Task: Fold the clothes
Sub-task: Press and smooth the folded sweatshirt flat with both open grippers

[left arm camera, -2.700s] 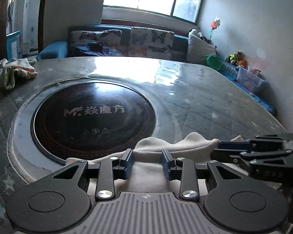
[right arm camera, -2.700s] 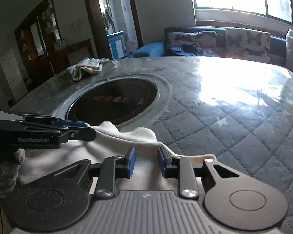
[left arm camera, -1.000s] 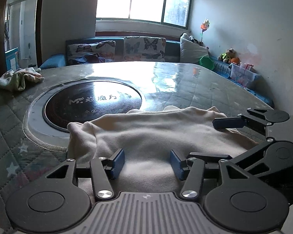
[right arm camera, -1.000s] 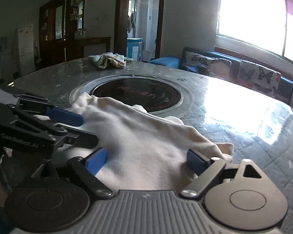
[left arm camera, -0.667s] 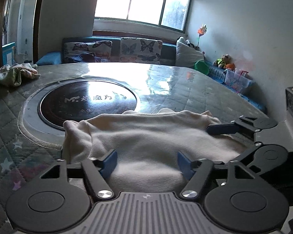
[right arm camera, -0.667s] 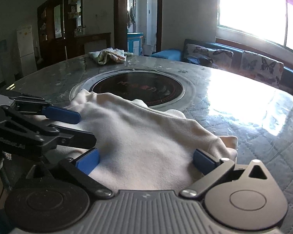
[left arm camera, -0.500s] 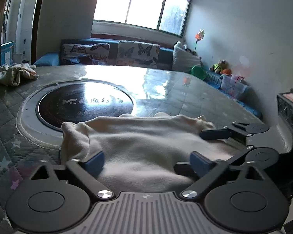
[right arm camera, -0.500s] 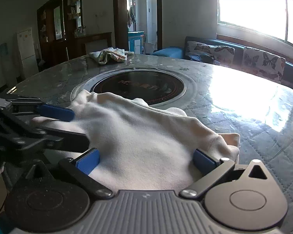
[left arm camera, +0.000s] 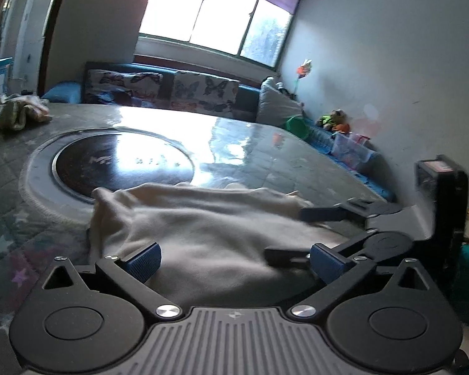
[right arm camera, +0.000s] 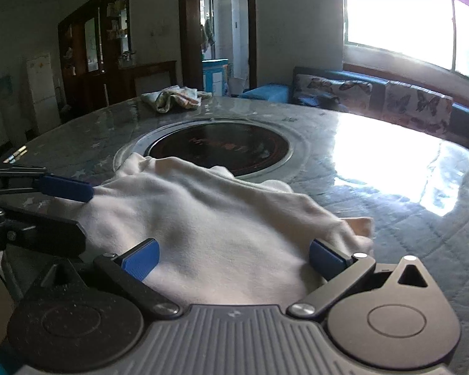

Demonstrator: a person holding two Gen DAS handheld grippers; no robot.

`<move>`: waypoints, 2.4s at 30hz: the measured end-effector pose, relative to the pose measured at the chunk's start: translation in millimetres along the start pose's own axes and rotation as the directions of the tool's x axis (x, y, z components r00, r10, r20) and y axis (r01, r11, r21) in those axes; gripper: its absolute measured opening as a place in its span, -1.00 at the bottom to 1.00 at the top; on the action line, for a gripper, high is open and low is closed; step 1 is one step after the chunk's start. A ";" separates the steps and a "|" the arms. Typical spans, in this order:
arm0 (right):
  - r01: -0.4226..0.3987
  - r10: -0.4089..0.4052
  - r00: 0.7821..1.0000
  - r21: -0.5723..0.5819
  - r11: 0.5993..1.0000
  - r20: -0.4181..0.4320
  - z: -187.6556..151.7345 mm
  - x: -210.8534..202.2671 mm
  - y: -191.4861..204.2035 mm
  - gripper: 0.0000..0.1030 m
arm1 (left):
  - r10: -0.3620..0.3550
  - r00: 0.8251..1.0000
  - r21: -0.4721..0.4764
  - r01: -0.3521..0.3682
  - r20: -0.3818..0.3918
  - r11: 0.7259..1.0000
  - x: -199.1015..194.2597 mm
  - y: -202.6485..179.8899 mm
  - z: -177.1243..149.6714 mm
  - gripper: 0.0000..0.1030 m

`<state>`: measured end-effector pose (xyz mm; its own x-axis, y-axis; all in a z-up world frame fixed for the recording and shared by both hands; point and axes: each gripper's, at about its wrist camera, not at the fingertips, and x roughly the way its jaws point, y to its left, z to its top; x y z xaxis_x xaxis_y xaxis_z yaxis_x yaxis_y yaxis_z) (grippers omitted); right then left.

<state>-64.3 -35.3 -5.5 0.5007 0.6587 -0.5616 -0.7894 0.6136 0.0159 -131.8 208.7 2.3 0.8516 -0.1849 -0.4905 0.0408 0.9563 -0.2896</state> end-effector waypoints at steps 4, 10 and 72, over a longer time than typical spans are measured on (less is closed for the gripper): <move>0.034 -0.034 0.999 -0.008 0.999 -0.009 -0.5 -5.0 -3.1 1.00 | 0.013 1.000 -0.041 -0.014 -0.015 0.999 1.5 8.7 -8.8 1.00; 0.043 -0.043 0.999 -0.013 0.999 -0.025 -5.7 1.2 -2.2 1.00 | 0.030 1.000 0.003 -0.030 -0.002 1.000 1.5 4.4 -15.6 1.00; 0.258 -0.254 0.964 -0.051 0.965 0.076 -22.5 -50.2 -35.1 1.00 | 0.335 0.942 0.237 -0.333 0.034 0.913 39.4 -63.0 -9.3 1.00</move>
<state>-69.7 -99.7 3.6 0.7101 0.5124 -0.4829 -0.6507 0.7396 -0.1719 -105.6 139.1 -6.5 0.8332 0.1536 -0.5311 -0.1222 0.9880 0.0941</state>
